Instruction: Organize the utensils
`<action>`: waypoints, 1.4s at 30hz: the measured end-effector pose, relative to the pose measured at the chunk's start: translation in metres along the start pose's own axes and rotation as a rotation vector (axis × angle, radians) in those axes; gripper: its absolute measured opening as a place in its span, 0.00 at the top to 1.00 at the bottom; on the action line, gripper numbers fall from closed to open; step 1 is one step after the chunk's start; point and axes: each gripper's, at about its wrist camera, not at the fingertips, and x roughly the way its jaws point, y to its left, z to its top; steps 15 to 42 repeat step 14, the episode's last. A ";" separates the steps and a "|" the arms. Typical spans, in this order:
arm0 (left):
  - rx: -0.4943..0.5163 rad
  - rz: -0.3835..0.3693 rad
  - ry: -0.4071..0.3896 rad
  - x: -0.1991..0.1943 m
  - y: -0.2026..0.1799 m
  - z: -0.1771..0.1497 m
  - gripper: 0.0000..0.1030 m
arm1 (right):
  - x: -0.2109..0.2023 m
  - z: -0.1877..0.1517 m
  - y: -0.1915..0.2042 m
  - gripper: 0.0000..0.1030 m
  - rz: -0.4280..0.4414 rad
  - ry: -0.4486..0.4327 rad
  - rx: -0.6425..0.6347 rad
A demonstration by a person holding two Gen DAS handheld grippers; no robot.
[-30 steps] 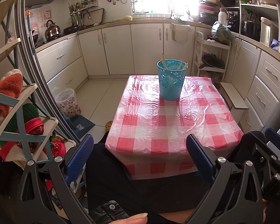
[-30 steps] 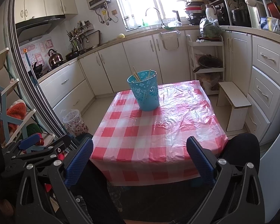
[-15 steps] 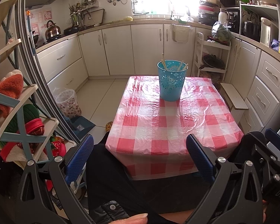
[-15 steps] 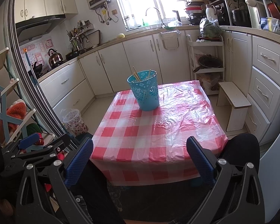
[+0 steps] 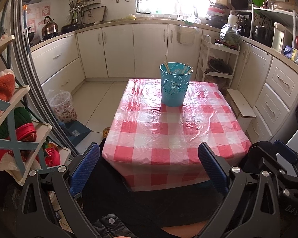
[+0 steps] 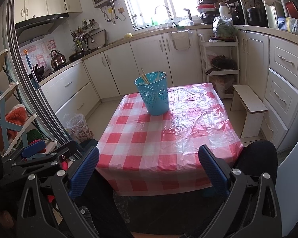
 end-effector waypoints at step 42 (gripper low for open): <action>0.031 0.023 0.070 0.060 -0.012 0.011 0.07 | 0.069 0.025 -0.043 0.07 -0.090 0.029 0.004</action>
